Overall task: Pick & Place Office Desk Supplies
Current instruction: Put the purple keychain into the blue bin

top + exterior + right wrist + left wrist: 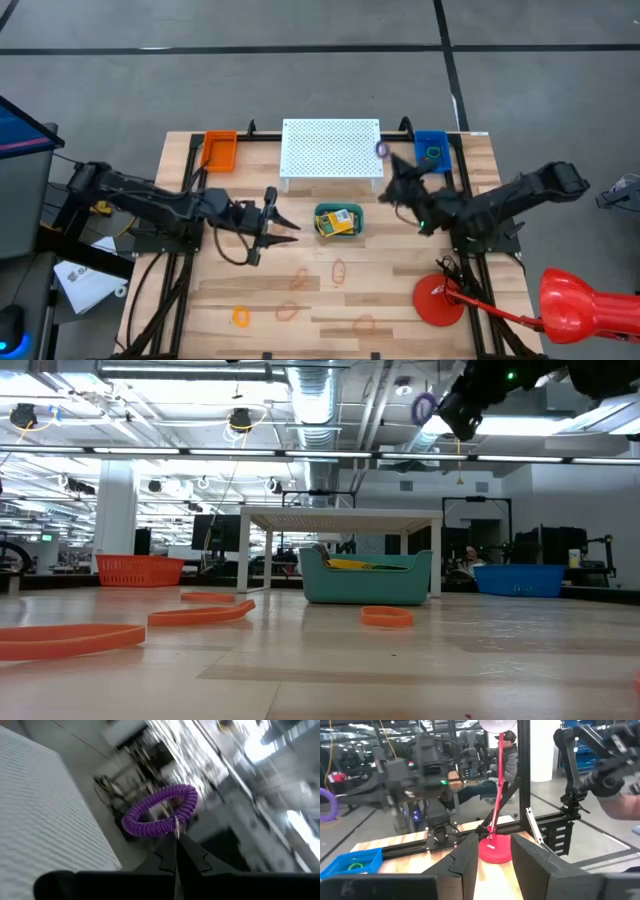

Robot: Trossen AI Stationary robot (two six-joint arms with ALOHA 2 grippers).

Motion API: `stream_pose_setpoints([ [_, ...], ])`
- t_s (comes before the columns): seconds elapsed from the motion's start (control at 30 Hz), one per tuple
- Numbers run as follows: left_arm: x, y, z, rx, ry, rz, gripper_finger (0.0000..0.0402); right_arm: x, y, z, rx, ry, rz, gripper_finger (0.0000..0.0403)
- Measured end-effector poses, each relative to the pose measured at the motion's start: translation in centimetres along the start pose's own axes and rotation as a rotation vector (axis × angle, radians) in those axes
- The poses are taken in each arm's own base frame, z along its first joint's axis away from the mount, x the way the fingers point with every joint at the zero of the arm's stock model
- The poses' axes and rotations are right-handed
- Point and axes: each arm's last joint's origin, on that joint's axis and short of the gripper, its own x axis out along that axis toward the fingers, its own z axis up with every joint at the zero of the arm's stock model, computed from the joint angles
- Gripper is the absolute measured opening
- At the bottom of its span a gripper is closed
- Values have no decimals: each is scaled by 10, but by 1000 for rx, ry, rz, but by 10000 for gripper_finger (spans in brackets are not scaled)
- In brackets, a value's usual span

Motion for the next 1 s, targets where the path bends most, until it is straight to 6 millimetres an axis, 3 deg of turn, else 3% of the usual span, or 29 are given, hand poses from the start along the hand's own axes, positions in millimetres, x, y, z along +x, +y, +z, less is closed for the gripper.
stream_pose_setpoints([
  [0.13, -1, -1, 2, 8, -5, 17, 108, 19, -18, -10, 134, 111, -96, 0],
  [0.3, -1, 1, 3, 7, -15, 28, 108, 44, -27, -24, 223, 301, -238, 0],
  [0.5, -1, 1, 4, 6, -27, 27, 108, 80, -22, -36, 94, 477, -329, 0],
  [0.73, -1, 0, 4, 6, -34, 23, 108, 139, -21, -51, -141, 678, -360, 0],
  [1.0, -1, -1, 4, 3, -33, 17, 108, 193, -38, -76, -218, 795, -311, 0],
])
